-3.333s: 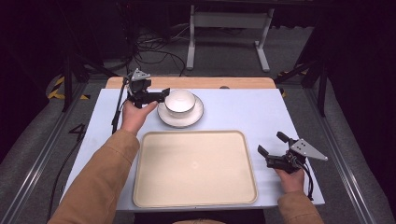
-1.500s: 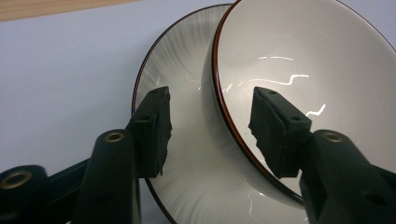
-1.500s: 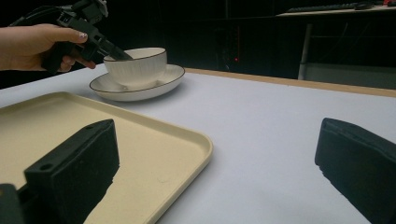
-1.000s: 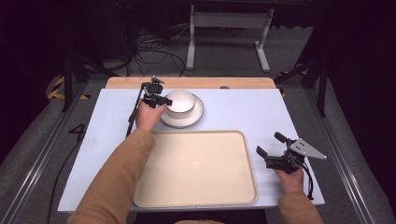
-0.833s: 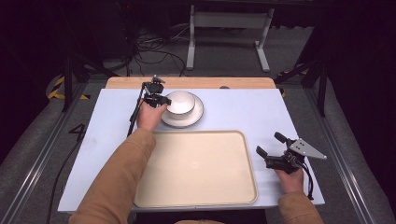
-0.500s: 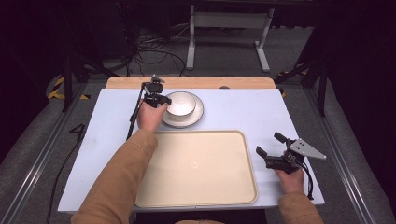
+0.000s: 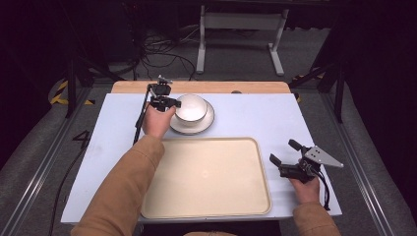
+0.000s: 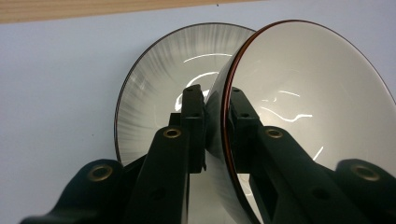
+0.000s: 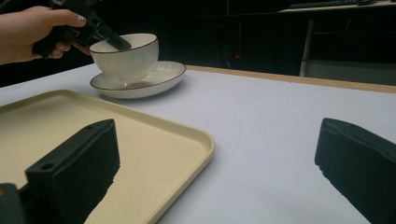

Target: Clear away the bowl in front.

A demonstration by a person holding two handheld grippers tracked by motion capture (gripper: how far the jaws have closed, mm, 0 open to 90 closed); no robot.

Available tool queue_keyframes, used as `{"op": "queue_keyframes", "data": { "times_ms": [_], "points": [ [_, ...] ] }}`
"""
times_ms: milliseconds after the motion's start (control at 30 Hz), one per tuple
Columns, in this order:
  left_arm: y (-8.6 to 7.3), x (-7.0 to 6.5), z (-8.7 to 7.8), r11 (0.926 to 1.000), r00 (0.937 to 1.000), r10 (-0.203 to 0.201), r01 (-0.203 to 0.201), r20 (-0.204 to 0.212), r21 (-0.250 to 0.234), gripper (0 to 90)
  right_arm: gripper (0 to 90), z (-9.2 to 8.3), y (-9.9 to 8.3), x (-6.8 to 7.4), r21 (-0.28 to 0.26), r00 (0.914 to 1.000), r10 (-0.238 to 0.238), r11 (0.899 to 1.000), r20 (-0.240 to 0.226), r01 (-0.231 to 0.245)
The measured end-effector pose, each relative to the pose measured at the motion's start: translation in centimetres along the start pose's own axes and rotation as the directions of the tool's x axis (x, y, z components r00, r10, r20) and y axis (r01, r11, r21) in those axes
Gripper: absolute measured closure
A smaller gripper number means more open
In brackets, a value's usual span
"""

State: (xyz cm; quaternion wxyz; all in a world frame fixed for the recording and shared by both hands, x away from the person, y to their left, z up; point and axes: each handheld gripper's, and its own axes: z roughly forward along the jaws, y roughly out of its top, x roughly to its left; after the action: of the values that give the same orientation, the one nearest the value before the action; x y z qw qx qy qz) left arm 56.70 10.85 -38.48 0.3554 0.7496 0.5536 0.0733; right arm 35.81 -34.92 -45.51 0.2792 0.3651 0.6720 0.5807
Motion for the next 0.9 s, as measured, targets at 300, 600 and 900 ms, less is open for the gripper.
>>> {"op": "queue_keyframes", "data": {
  "times_ms": [300,600,900],
  "points": [
    [0.6,-0.5,-2.0,0.9998,0.9998,0.02,-0.02,0.006,-0.01,80.9,0.3,0.0,0.0,0.0,0.001,1.0,0.001,1.0,0.002,-0.001],
    [1.1,-1.1,-3.9,0.9979,0.9978,0.064,-0.064,0.017,0.0,80.5,0.3,0.0,0.0,0.0,0.002,1.0,0.001,1.0,0.003,-0.001],
    [1.3,-1.6,-5.4,0.9961,0.9955,0.087,-0.087,0.038,0.008,80.4,0.3,0.0,0.0,0.0,0.002,1.0,0.0,1.0,0.002,0.0]
  ]
}}
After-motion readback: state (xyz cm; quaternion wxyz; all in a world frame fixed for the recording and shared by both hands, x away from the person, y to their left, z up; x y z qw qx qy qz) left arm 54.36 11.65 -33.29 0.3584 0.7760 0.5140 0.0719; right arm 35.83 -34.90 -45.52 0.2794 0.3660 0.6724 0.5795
